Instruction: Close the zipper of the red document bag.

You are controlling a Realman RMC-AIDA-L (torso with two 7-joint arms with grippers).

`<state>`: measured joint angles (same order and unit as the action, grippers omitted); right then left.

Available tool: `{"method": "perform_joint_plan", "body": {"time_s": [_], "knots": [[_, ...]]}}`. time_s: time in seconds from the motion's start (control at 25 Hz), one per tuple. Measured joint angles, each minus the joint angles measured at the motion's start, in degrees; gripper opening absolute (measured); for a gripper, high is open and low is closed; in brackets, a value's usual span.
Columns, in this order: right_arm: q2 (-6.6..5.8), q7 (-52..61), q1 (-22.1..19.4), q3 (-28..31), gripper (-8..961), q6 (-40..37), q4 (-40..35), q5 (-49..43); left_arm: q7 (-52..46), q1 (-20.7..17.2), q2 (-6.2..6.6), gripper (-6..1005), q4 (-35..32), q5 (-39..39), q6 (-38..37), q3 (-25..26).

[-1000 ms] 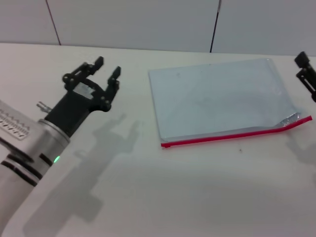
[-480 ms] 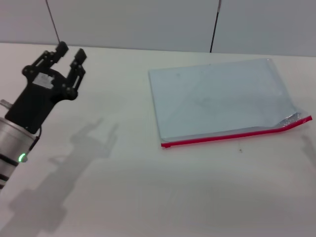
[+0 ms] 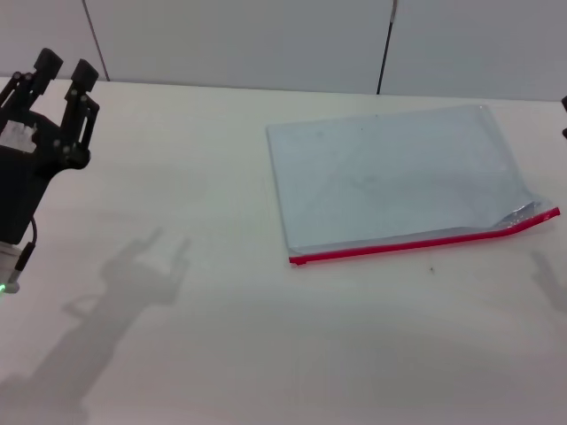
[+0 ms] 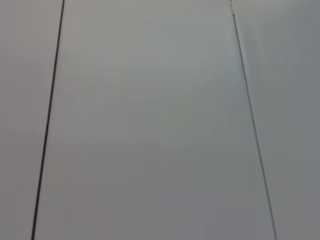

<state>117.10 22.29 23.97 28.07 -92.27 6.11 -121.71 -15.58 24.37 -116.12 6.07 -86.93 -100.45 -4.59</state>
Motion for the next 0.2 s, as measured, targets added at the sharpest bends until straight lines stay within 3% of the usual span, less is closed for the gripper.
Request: {"method": "perform_joint_plan", "body": {"time_s": [0.2], "knots": [[-0.06,-0.1,0.0,-0.5,844,0.0,0.1,0.0,0.0,0.5,0.05,407,0.0,-0.3,0.0,-0.4]]}}
